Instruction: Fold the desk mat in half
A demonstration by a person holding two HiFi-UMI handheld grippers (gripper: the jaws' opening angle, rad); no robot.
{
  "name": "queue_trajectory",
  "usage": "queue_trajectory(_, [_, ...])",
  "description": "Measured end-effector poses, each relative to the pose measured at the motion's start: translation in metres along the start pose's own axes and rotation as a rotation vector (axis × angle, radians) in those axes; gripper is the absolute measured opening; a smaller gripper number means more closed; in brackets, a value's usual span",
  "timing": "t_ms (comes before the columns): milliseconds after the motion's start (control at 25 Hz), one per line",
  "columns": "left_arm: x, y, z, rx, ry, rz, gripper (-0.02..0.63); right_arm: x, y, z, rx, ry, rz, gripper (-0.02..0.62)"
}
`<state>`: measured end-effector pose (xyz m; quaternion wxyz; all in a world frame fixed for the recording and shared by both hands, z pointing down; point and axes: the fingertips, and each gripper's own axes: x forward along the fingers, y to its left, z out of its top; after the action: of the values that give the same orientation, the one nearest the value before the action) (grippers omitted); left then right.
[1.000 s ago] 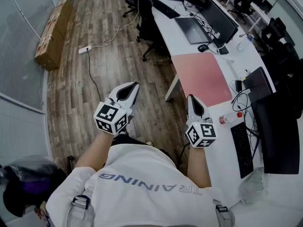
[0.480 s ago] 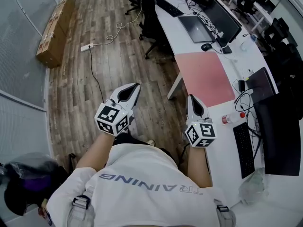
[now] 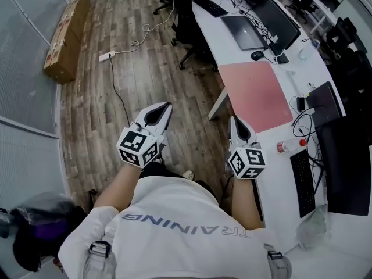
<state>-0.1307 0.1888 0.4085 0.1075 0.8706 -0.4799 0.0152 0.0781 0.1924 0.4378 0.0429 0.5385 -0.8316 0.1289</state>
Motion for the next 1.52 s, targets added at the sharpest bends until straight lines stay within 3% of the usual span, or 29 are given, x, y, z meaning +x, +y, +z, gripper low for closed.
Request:
queue_trajectory(280, [0.018,0.042,0.007,-0.015,-0.002,-0.036,0.000,0.041,0.012,0.001,-0.021,0.049,-0.032,0.017])
queue_trajectory(480, [0.032,0.092,0.024,0.032,-0.031,-0.036,0.000,0.087,0.030,0.016,-0.065,0.066,-0.063,0.015])
queue_trajectory(720, [0.046,0.160,0.042,0.018,-0.030,-0.077,0.000,0.147,0.047,0.046,-0.068,0.038,-0.123,0.015])
queue_trajectory(920, [0.055,0.204,0.043,-0.001,-0.012,-0.109,0.000,0.185,0.067,0.043,-0.065,0.057,-0.148,0.017])
queue_trajectory(1240, [0.078,0.239,0.043,-0.017,0.010,-0.157,0.000,0.224,0.072,0.035,-0.050,0.097,-0.174,0.017])
queue_trajectory(1520, [0.131,0.246,0.055,-0.005,0.004,-0.200,0.000,0.255,0.037,0.048,-0.051,0.084,-0.206,0.017])
